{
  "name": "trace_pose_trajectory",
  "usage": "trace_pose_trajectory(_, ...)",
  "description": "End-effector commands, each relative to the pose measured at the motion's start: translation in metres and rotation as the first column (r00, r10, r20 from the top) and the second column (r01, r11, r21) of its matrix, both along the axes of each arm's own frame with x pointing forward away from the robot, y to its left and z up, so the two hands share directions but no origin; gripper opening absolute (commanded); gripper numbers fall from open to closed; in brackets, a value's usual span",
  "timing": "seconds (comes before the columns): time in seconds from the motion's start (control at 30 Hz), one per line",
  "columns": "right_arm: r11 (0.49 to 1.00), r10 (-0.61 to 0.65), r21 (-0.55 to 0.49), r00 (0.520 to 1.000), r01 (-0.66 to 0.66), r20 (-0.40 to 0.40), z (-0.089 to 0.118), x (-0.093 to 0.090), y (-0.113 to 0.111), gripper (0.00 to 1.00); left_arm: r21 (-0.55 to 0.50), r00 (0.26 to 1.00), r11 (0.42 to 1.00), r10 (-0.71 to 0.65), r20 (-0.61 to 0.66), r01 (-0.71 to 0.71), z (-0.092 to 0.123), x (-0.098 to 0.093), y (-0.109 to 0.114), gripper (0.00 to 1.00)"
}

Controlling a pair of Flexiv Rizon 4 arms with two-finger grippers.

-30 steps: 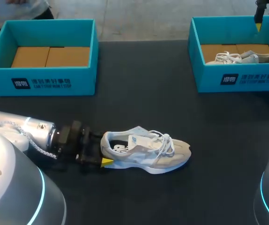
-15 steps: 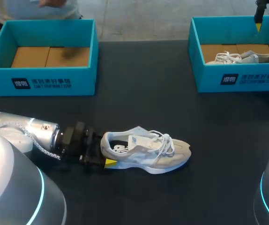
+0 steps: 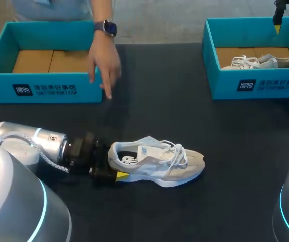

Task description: Take the shoe out of the shoebox, open the shoe tongue, remove and reinsert the insole, then place the shoe into the shoebox

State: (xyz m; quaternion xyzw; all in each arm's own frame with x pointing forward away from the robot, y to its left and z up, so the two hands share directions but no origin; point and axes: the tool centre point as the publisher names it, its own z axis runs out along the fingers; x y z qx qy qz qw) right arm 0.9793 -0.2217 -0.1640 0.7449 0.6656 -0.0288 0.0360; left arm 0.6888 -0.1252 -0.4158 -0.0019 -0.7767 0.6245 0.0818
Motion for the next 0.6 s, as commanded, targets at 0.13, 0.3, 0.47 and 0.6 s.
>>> trace_pose_trajectory(0.13,1.0,0.0,-0.001,1.0,0.0,0.001,-0.0002,-0.0006,0.0001,1.0,-0.001,1.0,1.0,0.005,0.002,-0.005,-0.0037,0.001,-0.0041,0.87)
trace_pose_trajectory(0.3,1.0,0.0,-0.001,1.0,0.0,0.001,-0.0002,-0.0006,0.0001,1.0,-0.002,1.0,1.0,0.01,0.004,-0.01,-0.0041,0.0036,-0.0042,0.0)
trace_pose_trajectory(0.47,1.0,0.0,-0.001,1.0,0.0,0.001,-0.0002,-0.0006,0.0001,1.0,-0.003,1.0,1.0,0.003,0.006,-0.003,-0.005,0.0049,-0.0027,0.0)
trace_pose_trajectory(0.6,1.0,0.0,-0.001,1.0,0.0,0.001,-0.0002,-0.0006,0.0001,1.0,0.012,1.0,1.0,-0.018,-0.01,0.018,-0.0054,0.0046,-0.0005,0.0)
